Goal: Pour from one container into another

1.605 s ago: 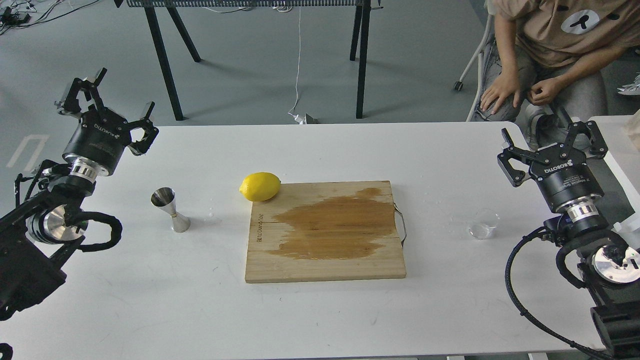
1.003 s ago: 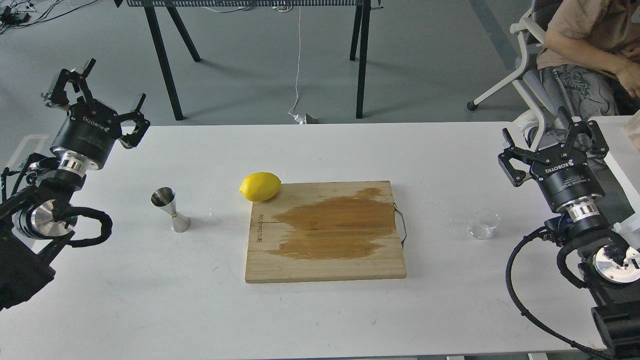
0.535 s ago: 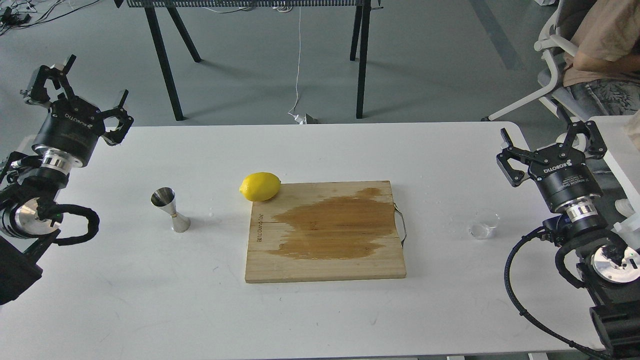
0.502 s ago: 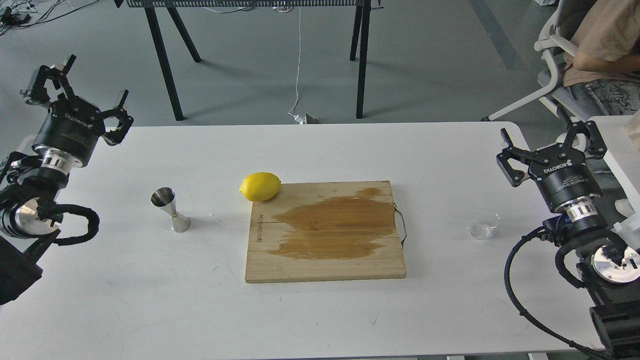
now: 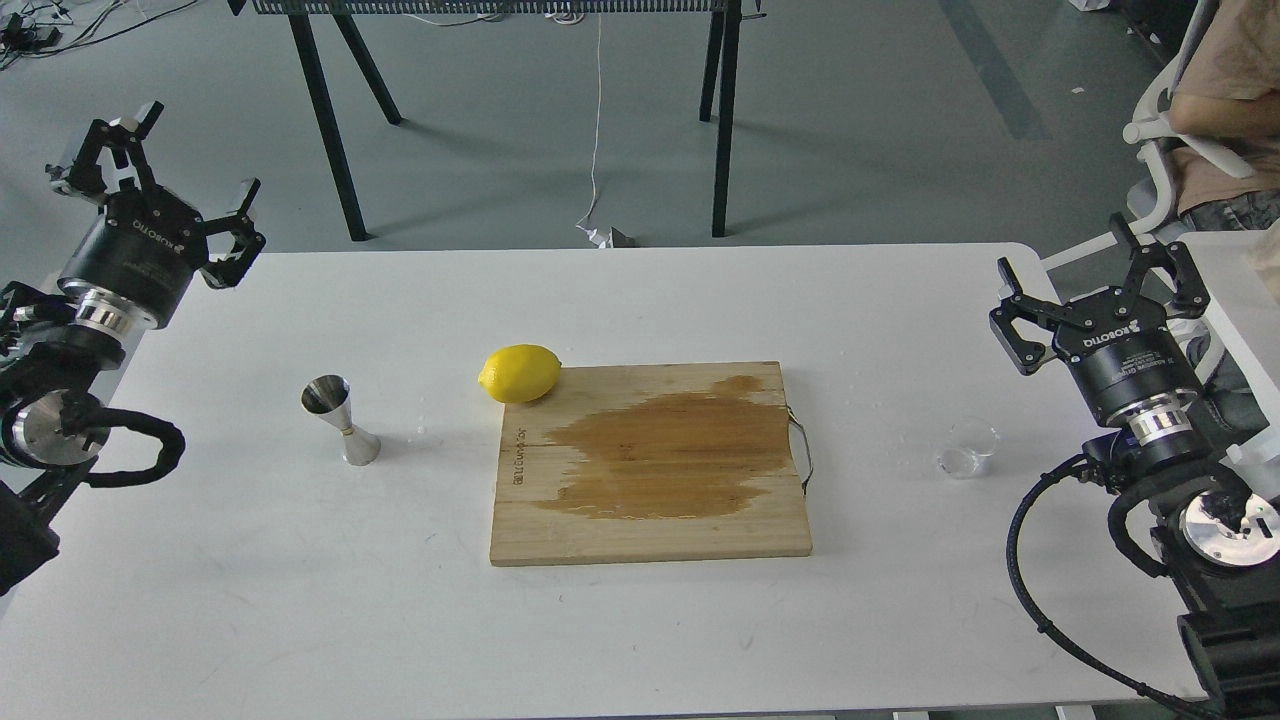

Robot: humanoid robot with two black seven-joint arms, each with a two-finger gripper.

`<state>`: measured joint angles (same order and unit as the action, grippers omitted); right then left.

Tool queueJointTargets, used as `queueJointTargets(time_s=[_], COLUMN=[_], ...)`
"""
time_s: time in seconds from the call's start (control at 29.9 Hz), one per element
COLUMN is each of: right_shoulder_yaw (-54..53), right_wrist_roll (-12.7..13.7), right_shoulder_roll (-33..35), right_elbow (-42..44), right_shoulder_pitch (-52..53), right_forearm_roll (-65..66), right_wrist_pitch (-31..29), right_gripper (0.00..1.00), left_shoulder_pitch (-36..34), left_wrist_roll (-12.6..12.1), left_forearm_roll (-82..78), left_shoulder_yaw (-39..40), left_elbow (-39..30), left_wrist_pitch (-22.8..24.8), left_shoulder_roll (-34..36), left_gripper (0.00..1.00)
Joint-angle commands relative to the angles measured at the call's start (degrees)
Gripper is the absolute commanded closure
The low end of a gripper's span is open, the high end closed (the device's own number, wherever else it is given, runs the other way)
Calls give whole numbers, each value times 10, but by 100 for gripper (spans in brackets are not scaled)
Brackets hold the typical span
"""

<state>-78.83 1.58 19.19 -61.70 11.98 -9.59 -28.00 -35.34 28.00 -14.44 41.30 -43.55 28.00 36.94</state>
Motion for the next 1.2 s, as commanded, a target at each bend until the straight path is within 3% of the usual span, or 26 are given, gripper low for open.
queueJointTargets(time_s=[0.0,0.23,0.37,0.54,0.74,0.97,1.17], right_shoulder_yaw=[0,2,2,3,3,3,3], right_wrist_roll=[0,0,0,0,0,0,0], right_shoulder_roll=[1,1,1,0,1,1,1], right_elbow=[1,3,4,5,11,13,12], right_shoulder_pitch=[-1,-6,-6,-6,-10,-16,-18], right_forearm_roll=[0,1,1,2,2,2,2], right_wrist_pitch=[0,0,0,0,0,0,0], right_gripper=[1,1,1,1,1,1,1], left_shoulder_pitch=[-10,-20,-14,-5,27,93,157], left_wrist_roll=[0,0,0,0,0,0,0], left_forearm_roll=[-177,-341,-426,-488,-618,-725,-805], left_shoulder_yaw=[4,2,-5,-6,-8,-8,-8], left_elbow=[-5,-46,-81,-105,-105,-106,-106], left_wrist_pitch=[0,0,-132,-172,-277,-338,-419], left_shoulder_roll=[32,79,92,104,101,103,102], left_gripper=[0,1,0,0,0,0,0])
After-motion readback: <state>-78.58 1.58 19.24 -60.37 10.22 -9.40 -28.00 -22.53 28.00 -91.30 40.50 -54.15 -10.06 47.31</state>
